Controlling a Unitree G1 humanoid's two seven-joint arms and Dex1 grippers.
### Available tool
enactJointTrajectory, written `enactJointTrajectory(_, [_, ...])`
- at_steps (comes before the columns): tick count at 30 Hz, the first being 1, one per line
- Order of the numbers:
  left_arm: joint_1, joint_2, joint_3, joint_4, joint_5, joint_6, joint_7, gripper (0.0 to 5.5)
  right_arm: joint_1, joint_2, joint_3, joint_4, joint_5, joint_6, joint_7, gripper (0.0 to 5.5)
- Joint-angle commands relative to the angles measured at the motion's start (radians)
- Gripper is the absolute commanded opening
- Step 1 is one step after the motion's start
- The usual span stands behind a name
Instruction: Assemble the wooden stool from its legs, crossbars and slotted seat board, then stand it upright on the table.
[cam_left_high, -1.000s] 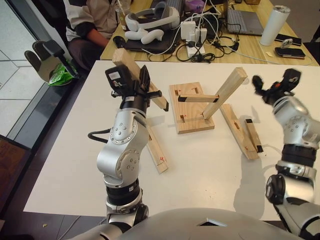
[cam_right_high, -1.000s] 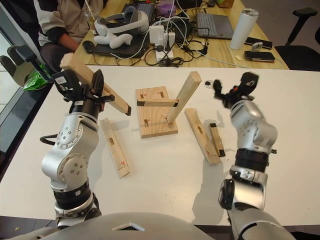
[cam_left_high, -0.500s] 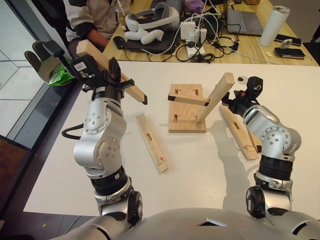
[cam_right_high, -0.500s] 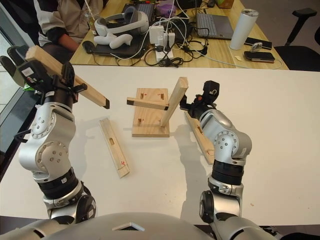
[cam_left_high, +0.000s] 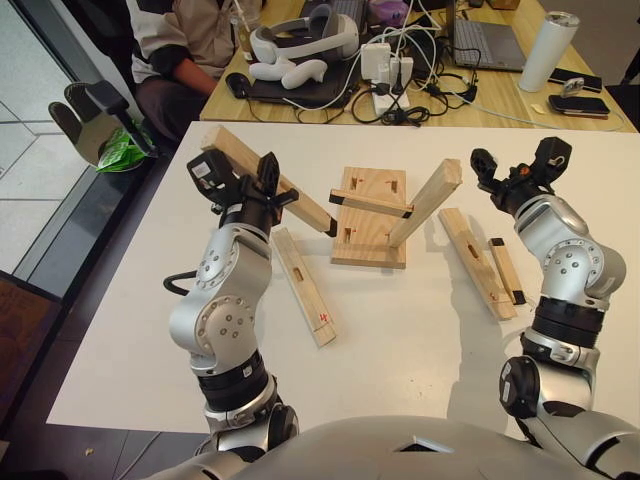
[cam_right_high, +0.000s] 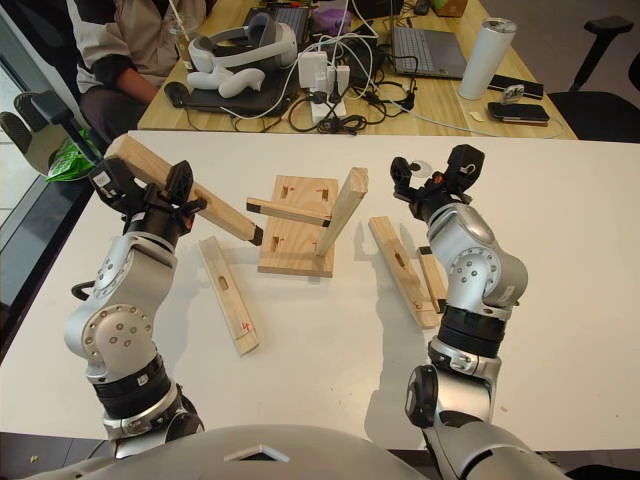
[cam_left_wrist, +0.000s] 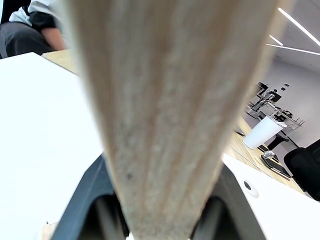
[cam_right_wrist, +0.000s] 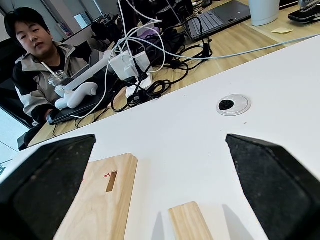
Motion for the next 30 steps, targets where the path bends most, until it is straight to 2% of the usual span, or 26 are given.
enactJointTrajectory(1, [0.030, -0.096, -0.031, 0.036, -0.013, -0.047, 0.009, 1.01, -0.032, 0.002, -0.002, 0.006, 0.001, -0.004, -0.012, 4.86])
enactJointTrajectory(7, [0.026, -0.109, -0.145, 0.111, 0.037, -0.139, 0.020, 1.01, -0.054, 0.006, -0.007, 0.013, 0.001, -0.012, -0.017, 4.86])
enactJointTrajectory(16, [0.053, -0.008, -0.260, 0.115, 0.150, -0.179, 0.013, 1.01, -0.067, 0.003, -0.022, 0.009, 0.003, -0.024, -0.030, 4.86])
enactJointTrajectory(30, [0.075, -0.036, -0.232, 0.128, 0.200, -0.192, 0.049, 1.01, -0.075, -0.009, -0.010, 0.012, -0.005, -0.028, -0.026, 4.86])
